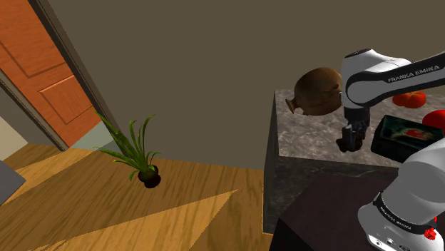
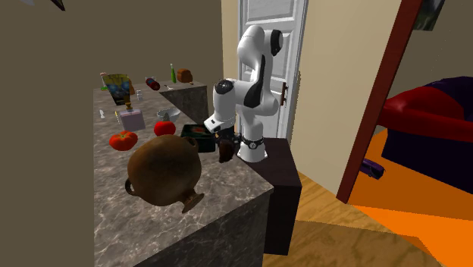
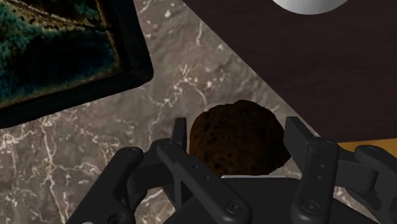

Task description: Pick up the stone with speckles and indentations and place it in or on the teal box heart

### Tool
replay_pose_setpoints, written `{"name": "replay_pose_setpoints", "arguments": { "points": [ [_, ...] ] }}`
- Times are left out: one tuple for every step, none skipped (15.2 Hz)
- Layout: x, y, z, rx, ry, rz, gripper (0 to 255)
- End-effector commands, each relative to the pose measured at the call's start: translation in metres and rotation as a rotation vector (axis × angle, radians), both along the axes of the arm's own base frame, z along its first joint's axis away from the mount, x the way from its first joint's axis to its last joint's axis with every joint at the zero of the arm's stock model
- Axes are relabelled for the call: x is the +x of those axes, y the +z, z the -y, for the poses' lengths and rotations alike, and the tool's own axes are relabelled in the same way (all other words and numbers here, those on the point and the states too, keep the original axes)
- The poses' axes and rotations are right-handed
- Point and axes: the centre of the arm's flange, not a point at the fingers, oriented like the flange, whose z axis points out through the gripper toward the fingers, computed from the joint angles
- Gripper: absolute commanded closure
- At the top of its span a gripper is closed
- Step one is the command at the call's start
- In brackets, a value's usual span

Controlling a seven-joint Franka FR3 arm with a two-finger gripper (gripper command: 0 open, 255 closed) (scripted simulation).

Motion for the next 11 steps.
{"name": "replay_pose_setpoints", "arguments": {
  "points": [
    [0.0,0.011,0.001,0.0,0.0,-0.001,255],
    [0.0,0.016,0.001,0.0,0.0,-0.001,255],
    [0.0,0.021,0.001,0.0,0.0,-0.001,255],
    [0.0,0.027,0.001,0.0,0.0,-0.001,255],
    [0.0,0.032,0.001,0.0,0.0,-0.001,255],
    [0.0,0.037,0.001,0.0,0.0,-0.001,255],
    [0.0,0.043,0.001,0.0,0.0,-0.001,255],
    [0.0,0.048,0.001,0.0,0.0,-0.001,255],
    [0.0,0.053,0.001,0.0,0.0,-0.001,255],
    [0.0,0.058,0.001,0.0,0.0,-0.001,255],
    [0.0,0.064,0.001,0.0,0.0,-0.001,255]
  ]
}}
